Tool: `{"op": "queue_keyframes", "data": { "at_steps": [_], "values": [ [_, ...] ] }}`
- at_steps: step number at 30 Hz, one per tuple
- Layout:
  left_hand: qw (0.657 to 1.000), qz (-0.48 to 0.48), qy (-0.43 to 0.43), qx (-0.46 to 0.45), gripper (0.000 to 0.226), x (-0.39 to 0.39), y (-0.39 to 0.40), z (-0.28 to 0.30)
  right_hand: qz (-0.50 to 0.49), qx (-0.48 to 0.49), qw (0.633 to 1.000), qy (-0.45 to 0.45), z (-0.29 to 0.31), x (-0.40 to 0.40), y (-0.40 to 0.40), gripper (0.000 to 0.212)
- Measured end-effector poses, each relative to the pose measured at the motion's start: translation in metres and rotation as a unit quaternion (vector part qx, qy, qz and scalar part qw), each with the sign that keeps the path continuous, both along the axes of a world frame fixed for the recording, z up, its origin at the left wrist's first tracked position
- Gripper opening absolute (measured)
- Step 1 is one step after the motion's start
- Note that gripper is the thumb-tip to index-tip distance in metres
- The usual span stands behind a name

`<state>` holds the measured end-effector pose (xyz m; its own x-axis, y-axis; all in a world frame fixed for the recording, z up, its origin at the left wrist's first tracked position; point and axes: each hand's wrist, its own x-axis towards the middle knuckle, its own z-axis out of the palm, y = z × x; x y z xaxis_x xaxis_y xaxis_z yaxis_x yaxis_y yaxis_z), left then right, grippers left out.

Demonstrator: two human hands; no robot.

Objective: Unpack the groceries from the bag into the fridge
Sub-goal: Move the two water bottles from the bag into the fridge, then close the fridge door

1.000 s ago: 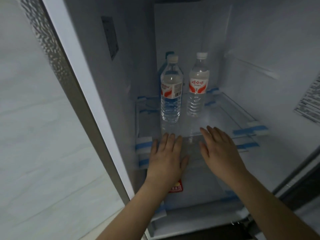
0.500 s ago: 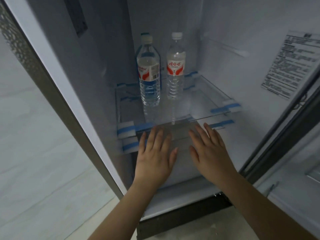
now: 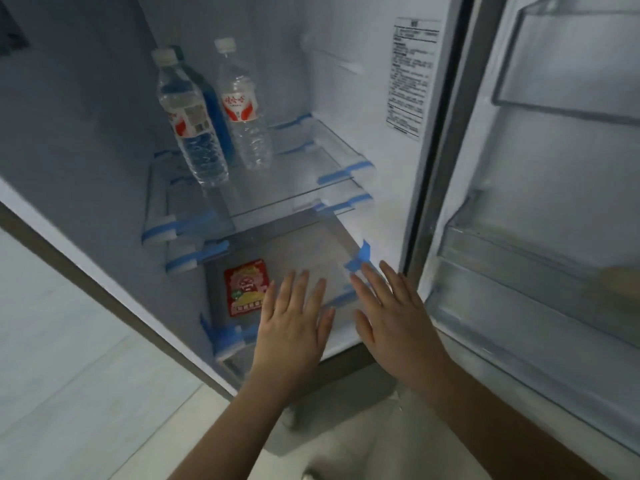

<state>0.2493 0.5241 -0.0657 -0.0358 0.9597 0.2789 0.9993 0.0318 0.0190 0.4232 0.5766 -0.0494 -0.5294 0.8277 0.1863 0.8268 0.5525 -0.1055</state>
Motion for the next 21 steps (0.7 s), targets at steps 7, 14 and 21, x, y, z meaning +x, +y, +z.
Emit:
{"op": "queue_keyframes", "data": {
  "at_steps": [7,14,21],
  "values": [
    [0.996,-0.076,0.009,-0.037,0.048,0.089,-0.01,-0.03,-0.094,-0.055,0.994,0.004,-0.026,0.096,-0.035,0.068],
    [0.98,-0.192,-0.02,-0.04,0.047,0.155,0.0,-0.041,-0.185,-0.052,0.981,0.002,-0.031,0.162,-0.06,0.068],
    [0.935,-0.34,-0.012,-0.097,0.062,0.216,0.016,-0.068,-0.299,-0.05,0.953,-0.002,-0.055,0.211,-0.1,0.066]
  ]
}}
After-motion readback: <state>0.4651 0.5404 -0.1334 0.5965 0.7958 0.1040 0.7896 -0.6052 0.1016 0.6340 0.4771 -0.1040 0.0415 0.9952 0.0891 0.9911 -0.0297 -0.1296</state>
